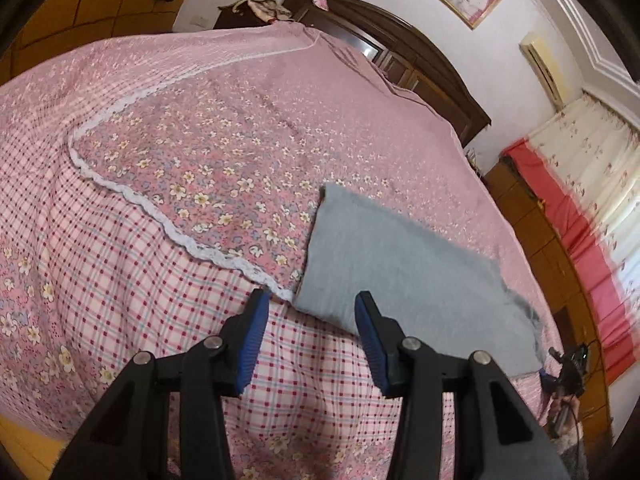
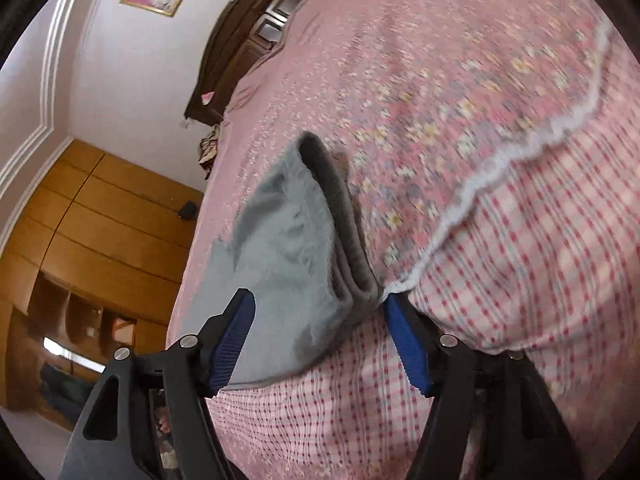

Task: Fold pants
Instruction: 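Grasp the elastic waistband with the right gripper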

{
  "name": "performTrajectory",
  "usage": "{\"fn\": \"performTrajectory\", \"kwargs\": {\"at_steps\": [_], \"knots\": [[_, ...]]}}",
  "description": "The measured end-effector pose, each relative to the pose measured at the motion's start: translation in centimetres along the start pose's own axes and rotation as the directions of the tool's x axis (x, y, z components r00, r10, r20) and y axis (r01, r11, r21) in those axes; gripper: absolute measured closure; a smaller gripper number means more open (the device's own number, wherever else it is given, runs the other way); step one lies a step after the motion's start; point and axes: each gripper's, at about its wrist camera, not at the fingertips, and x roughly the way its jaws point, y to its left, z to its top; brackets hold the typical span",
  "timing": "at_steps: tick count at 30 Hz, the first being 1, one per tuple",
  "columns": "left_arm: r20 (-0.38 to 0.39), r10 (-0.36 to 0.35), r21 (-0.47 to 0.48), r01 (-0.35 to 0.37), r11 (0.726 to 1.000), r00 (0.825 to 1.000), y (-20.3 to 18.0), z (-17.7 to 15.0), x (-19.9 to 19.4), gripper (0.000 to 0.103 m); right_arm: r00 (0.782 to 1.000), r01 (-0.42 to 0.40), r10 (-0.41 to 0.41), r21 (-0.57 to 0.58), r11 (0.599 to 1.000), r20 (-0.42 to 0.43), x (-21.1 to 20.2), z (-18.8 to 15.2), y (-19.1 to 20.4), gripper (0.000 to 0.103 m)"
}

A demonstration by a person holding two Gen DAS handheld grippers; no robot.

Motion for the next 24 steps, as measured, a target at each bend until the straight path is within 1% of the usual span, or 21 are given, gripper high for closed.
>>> {"fn": "performTrajectory", "kwargs": {"at_steps": [2,6,7,10,11,13,14,15,16,17,18,21,24], "knots": [[-0.008,0.002,-0.012,-0.002,1.0,1.0,0.4,0.0,0.0,0.056,1.0,0.003,-0.003,-0.02,1.0,0.017,-0.1,-0.1,0.5,0.034],[0.006,0.001,0.0,-0.001,1.0,1.0,1.0,0.6,0.1,0.056,1.0,-0.012,0.012,-0.046,0.999,0.004,-0.8,-0.4,2.3,0.034],[0.007,-0.002,-0.001,0.002,1.0,1.0,1.0,0.6,0.0,0.056,1.0,-0.013,0.014,-0.062,0.998,0.022,-1.4,-0.4,2.5,0.034],[0.007,-0.008,-0.014,0.009,1.0,1.0,1.3,0.5,-0.2,0.056,0.996,0.043,-0.035,-0.098,0.994,0.085,-2.5,0.5,2.9,0.034],[0.005,-0.01,-0.017,0.01,1.0,1.0,1.3,0.5,-0.1,0.056,0.995,0.023,-0.014,-0.095,0.995,0.098,-2.4,1.2,2.8,0.034],[0.002,-0.005,-0.014,0.005,1.0,1.0,1.4,0.4,0.5,0.056,0.995,-0.011,0.02,-0.088,0.996,0.099,-1.4,2.2,2.3,0.034],[0.003,-0.004,-0.008,0.004,1.0,1.0,1.4,0.3,0.4,0.056,0.997,-0.012,0.018,-0.081,0.997,0.071,-0.2,2.7,1.9,0.034],[0.004,-0.001,-0.003,0.001,1.0,1.0,0.9,0.2,0.3,0.056,1.0,0.011,-0.009,-0.061,0.998,0.022,1.2,2.9,1.3,0.034],[0.006,-0.001,0.001,0.001,1.0,1.0,0.8,0.2,0.2,0.056,1.0,0.028,-0.028,-0.058,0.998,-0.008,1.9,2.9,1.1,0.034],[0.009,-0.004,0.002,0.004,1.0,1.0,0.8,0.1,0.1,0.056,0.998,0.046,-0.048,-0.082,0.996,-0.029,2.5,2.8,1.4,0.034],[0.012,-0.011,-0.001,0.011,1.0,1.0,0.9,0.1,-0.1,0.056,0.998,0.051,-0.054,-0.106,0.993,-0.029,2.5,2.6,1.9,0.034],[0.015,-0.035,-0.028,0.035,0.999,0.999,1.5,0.2,0.0,0.056,0.996,-0.017,0.009,-0.096,0.995,-0.083,2.7,1.9,2.6,0.034],[0.009,-0.053,-0.05,0.053,0.997,0.999,2.0,0.4,0.3,0.056,0.995,-0.043,0.032,-0.113,0.993,-0.096,2.7,1.5,3.4,0.034]]}}
